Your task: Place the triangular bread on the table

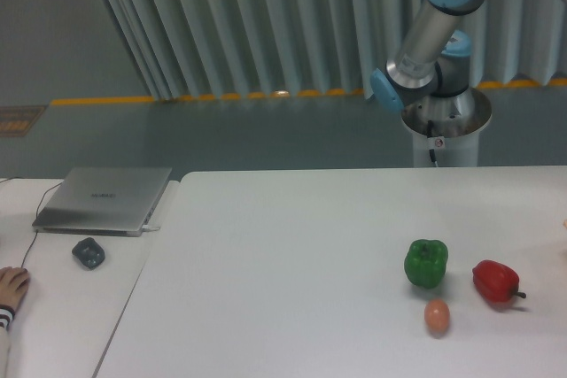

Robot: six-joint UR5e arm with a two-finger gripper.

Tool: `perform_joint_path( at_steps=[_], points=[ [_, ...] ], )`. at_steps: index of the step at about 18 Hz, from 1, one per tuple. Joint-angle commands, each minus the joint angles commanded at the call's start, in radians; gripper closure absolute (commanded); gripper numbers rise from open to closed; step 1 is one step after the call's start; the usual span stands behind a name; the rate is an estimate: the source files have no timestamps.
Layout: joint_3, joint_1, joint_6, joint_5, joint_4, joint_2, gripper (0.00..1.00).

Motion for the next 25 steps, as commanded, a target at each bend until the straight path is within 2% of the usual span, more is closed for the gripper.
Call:
perform_joint_path(
  at_steps=[6,10,25],
  points=[
    [0.003,-0.006,-0.029,0.003,0.003,-0.012,0.00],
    [0.023,-0.008,0.014,0.104,-0.008,-0.006,0.04],
    [-0.003,-0.025,0.000,0.101,0.002,-0.011,0.00]
  ],
)
